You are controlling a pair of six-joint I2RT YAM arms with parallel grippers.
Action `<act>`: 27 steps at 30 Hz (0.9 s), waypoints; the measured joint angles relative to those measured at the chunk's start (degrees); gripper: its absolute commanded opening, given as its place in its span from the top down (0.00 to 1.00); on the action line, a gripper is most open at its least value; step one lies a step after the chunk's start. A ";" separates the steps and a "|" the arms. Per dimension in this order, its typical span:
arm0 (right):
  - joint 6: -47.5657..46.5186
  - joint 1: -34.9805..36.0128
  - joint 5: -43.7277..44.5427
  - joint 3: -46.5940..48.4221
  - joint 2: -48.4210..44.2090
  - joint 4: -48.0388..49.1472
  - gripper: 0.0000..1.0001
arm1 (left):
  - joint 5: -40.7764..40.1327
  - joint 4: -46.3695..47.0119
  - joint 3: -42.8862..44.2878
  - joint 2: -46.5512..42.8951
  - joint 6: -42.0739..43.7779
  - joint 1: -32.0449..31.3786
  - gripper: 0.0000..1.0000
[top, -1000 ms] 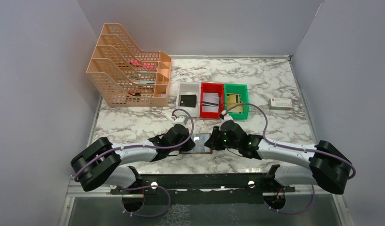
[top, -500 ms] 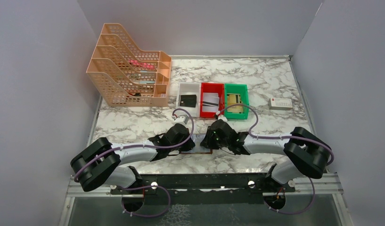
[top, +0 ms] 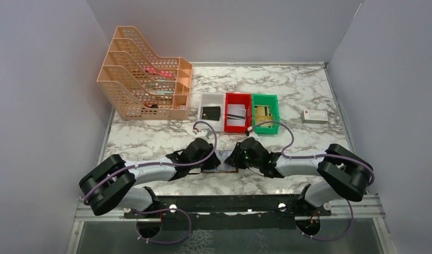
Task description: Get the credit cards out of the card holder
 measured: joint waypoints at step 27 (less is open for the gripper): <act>1.16 0.07 0.98 -2.23 -1.95 1.22 0.72 | -0.87 -5.97 0.20 -5.66 2.58 -0.11 1.00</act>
